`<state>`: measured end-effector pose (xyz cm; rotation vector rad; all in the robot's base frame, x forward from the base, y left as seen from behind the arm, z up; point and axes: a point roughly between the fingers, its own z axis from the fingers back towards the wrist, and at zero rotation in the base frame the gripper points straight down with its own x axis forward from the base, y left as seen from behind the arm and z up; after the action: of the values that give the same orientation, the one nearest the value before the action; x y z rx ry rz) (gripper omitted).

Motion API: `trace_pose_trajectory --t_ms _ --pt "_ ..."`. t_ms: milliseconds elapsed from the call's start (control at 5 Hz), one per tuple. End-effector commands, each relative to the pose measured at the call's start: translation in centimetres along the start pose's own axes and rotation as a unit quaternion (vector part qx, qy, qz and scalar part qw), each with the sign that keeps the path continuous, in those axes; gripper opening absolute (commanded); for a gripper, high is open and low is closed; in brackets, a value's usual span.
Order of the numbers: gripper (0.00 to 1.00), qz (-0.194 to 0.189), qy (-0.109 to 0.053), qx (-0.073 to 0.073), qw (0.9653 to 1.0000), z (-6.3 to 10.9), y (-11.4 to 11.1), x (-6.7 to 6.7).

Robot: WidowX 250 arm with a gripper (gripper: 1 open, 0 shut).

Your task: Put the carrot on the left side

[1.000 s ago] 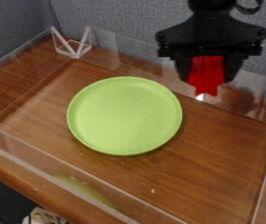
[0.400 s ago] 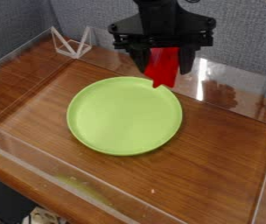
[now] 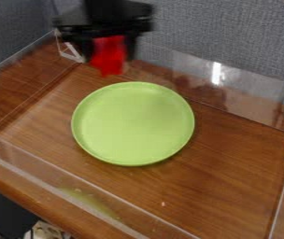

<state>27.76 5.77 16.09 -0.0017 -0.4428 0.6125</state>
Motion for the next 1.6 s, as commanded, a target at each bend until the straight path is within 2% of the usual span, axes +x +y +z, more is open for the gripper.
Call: trace_pose_trajectory --t_ms 0,200,400,600,1000,1200,1400 --pt "0.00 0.020 -0.014 0.019 0.9995 -1.9 3.5 2.6" --pt "0.00 0.043 -0.010 0.045 0.9980 -5.6 6.9 5.3" --pt "0.00 0.051 0.001 0.053 0.9973 -9.1 8.3 7.6" --pt "0.00 0.073 0.011 0.068 0.9949 -10.6 8.5 8.5" --pt "0.00 0.115 0.036 0.084 0.9892 -11.9 8.1 9.7" --pt "0.00 0.103 0.051 0.078 0.9903 -13.6 8.0 9.2" --pt "1.00 0.098 0.061 0.066 0.9911 -15.0 8.2 9.1"
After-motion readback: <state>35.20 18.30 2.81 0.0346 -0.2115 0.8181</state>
